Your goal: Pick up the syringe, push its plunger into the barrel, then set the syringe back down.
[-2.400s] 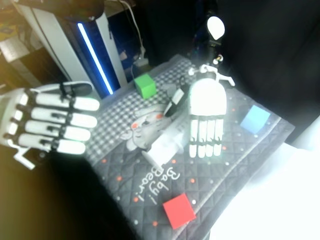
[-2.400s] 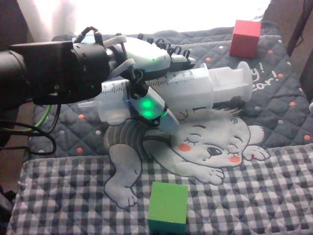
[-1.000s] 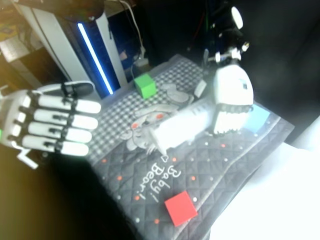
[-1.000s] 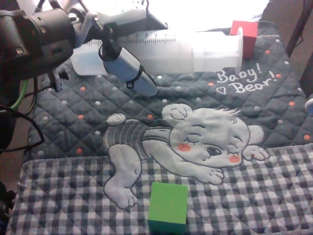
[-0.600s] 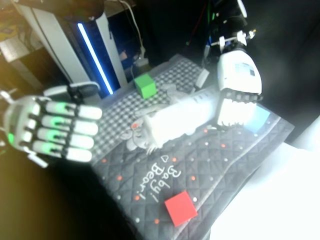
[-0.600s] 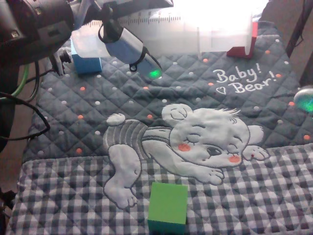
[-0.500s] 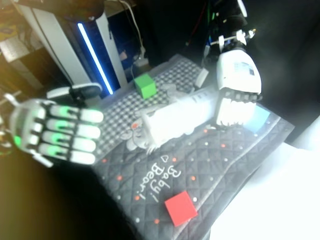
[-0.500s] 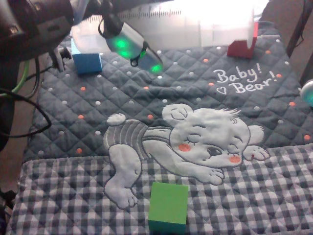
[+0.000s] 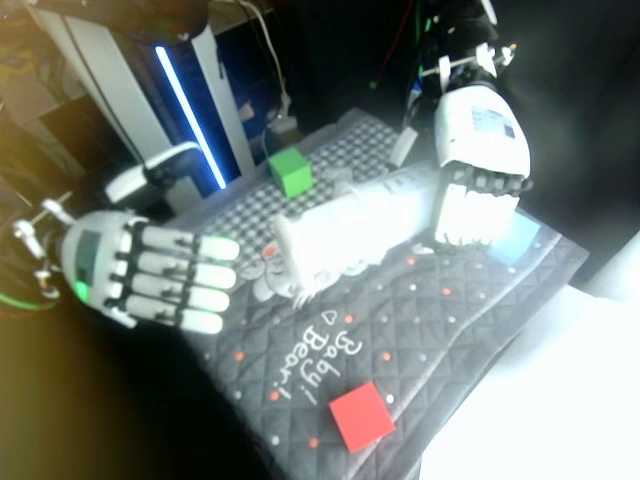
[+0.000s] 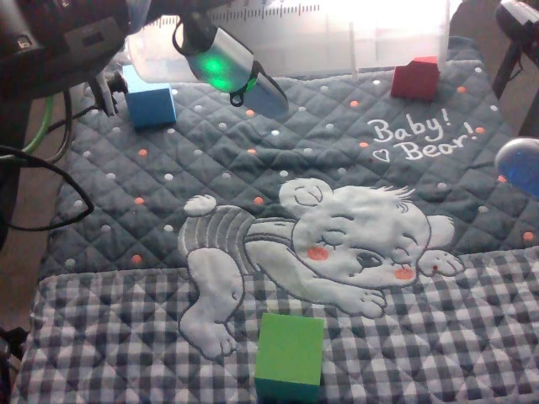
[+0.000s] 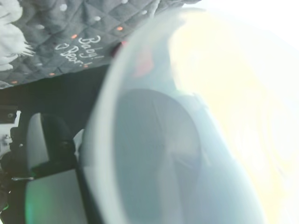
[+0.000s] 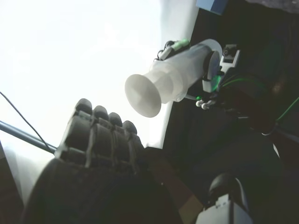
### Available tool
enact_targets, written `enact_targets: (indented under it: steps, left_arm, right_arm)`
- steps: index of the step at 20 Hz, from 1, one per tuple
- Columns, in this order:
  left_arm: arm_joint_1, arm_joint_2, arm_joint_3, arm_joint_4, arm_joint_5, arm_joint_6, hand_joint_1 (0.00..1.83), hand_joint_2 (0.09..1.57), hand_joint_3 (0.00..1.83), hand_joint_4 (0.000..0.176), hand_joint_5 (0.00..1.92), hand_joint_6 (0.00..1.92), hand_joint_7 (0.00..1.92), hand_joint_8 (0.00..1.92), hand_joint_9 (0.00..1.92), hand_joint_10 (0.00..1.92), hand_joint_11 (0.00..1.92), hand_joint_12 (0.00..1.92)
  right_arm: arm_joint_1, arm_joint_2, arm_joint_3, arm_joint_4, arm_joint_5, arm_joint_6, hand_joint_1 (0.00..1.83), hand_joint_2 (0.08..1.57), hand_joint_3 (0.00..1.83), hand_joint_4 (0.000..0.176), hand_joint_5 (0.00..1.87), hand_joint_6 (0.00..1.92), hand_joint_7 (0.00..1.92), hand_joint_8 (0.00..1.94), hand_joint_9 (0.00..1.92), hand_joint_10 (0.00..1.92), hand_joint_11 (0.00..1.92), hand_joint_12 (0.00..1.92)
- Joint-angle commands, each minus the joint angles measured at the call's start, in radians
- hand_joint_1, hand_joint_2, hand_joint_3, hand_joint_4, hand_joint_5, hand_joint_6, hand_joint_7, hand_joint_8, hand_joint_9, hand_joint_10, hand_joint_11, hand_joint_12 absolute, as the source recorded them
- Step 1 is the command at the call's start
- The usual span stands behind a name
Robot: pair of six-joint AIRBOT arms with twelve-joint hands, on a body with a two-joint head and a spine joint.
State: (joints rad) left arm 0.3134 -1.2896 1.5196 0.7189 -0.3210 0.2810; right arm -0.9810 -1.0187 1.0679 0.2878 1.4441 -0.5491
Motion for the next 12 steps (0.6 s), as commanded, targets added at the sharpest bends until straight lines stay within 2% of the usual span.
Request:
enact_targets:
  steps: [1,2,3,4,5,6,9,11,12]
  left_arm:
    - [-0.022,-0.001,-0.004,-0.025,-0.103,-0.009,1.58,1.11,0.0,0.0,1.29,1.92,1.54,1.92,1.6,1.92,1.52,1.92]
    - [-0.022,-0.004,-0.003,-0.023,-0.102,-0.008,1.58,1.11,0.0,0.0,1.3,1.92,1.55,1.92,1.6,1.92,1.51,1.92]
    - [-0.023,-0.006,-0.004,-0.016,-0.098,-0.008,1.55,1.12,0.0,0.0,1.28,1.92,1.53,1.92,1.57,1.92,1.39,1.92]
    - [-0.023,-0.009,-0.003,-0.013,-0.096,-0.008,1.58,1.1,0.0,0.0,1.26,1.92,1.52,1.92,1.57,1.92,1.41,1.92]
    - [-0.023,-0.011,-0.003,-0.012,-0.095,-0.008,1.54,1.12,0.0,0.0,1.16,1.92,1.47,1.92,1.49,1.92,1.17,1.92]
    - [-0.023,-0.011,-0.003,-0.012,-0.096,-0.008,1.5,1.13,0.01,0.0,1.16,1.92,1.46,1.92,1.46,1.92,1.08,1.92]
    - [-0.026,-0.015,-0.002,-0.013,-0.102,-0.01,1.53,1.12,0.0,0.0,1.16,1.92,1.45,1.92,1.43,1.92,0.97,1.92]
    - [-0.031,-0.015,-0.004,-0.011,-0.104,-0.01,1.52,1.12,0.0,0.0,1.21,1.92,1.46,1.92,1.44,1.92,0.98,1.92]
    - [-0.033,-0.015,-0.005,-0.011,-0.106,-0.01,1.48,1.14,0.01,0.0,1.24,1.92,1.45,1.92,1.4,1.92,0.84,1.92]
  right_arm:
    - [0.018,0.001,0.006,-0.01,0.117,0.01,0.0,0.79,0.0,0.0,0.0,0.0,0.0,0.0,0.0,0.0,0.0,0.0]
    - [0.025,-0.003,0.007,-0.015,0.115,0.012,0.0,0.8,0.0,0.0,0.0,0.0,0.0,0.0,0.0,0.0,0.0,0.0]
    - [0.033,-0.006,0.008,-0.023,0.112,0.012,0.0,0.79,0.0,0.0,0.0,0.0,0.0,0.0,0.0,0.0,0.0,0.0]
    - [0.04,-0.009,0.008,-0.03,0.108,0.012,0.0,0.8,0.0,0.0,0.0,0.0,0.0,0.0,0.0,0.0,0.0,0.0]
    - [0.046,-0.011,0.008,-0.039,0.102,0.012,0.0,0.81,0.0,0.0,0.0,0.0,0.0,0.0,0.0,0.0,0.0,0.0]
    - [0.049,-0.013,0.009,-0.042,0.098,0.012,0.0,0.81,0.0,0.0,0.0,0.0,0.0,0.0,0.0,0.0,0.0,0.0]
    - [0.062,-0.021,0.011,-0.053,0.088,0.012,0.0,0.82,0.01,0.0,0.0,0.0,0.0,0.0,0.0,0.0,0.0,0.0]
    - [0.064,-0.026,0.013,-0.056,0.081,0.012,0.0,0.82,0.0,0.0,0.0,0.0,0.0,0.0,0.0,0.0,0.0,0.0]
    - [0.065,-0.029,0.014,-0.057,0.078,0.014,0.0,0.8,0.0,0.0,0.0,0.0,0.0,0.0,0.0,0.0,0.0,0.0]
